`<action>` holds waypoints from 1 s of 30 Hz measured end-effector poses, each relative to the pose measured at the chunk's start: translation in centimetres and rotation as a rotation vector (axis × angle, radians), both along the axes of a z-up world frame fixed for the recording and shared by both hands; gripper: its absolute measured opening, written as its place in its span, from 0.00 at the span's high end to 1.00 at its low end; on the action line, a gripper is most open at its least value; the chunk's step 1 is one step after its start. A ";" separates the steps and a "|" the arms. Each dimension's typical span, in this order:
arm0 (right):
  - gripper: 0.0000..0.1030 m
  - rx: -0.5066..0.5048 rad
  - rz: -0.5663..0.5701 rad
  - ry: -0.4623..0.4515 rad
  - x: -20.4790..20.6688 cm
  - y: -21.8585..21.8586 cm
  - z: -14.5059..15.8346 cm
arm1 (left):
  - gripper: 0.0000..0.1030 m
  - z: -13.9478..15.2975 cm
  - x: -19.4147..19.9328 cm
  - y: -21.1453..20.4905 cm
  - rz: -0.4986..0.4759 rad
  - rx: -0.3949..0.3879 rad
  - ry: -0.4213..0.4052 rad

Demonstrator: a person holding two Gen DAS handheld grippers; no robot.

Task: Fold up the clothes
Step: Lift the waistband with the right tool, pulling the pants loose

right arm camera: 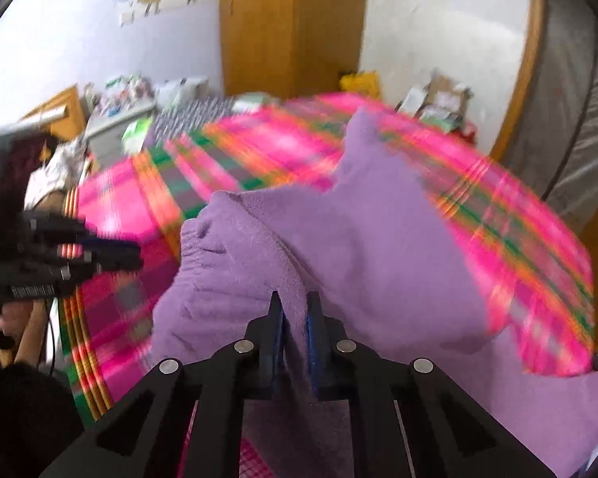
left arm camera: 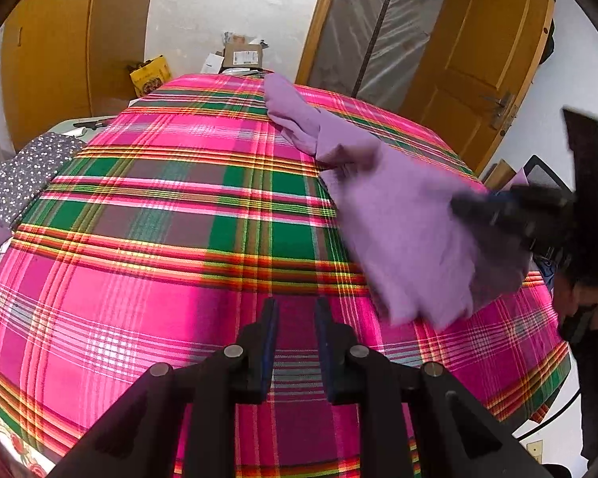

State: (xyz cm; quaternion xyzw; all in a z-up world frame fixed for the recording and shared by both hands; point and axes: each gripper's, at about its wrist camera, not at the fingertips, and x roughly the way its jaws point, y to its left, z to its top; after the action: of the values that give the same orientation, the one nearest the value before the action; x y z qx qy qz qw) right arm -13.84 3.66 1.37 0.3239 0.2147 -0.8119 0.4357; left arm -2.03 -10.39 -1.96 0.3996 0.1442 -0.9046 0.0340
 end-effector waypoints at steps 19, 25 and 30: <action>0.91 -0.346 -0.248 0.119 -1.9 3.7 11.4 | 0.81 1.0 1.3 -0.3 0.014 0.021 0.040; 0.81 -0.098 -0.069 -0.134 1.4 2.1 1.9 | 0.81 0.5 1.3 -0.8 0.019 0.030 0.027; 0.69 -0.070 -0.004 -0.086 2.8 3.1 1.8 | 0.81 0.1 1.0 -0.7 0.017 0.041 0.021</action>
State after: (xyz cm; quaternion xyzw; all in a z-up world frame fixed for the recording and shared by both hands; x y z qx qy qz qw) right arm -11.08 6.77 3.20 0.3436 0.1668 -0.8051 0.4539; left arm -1.00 -11.10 -1.86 0.3894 0.1663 -0.9054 0.0321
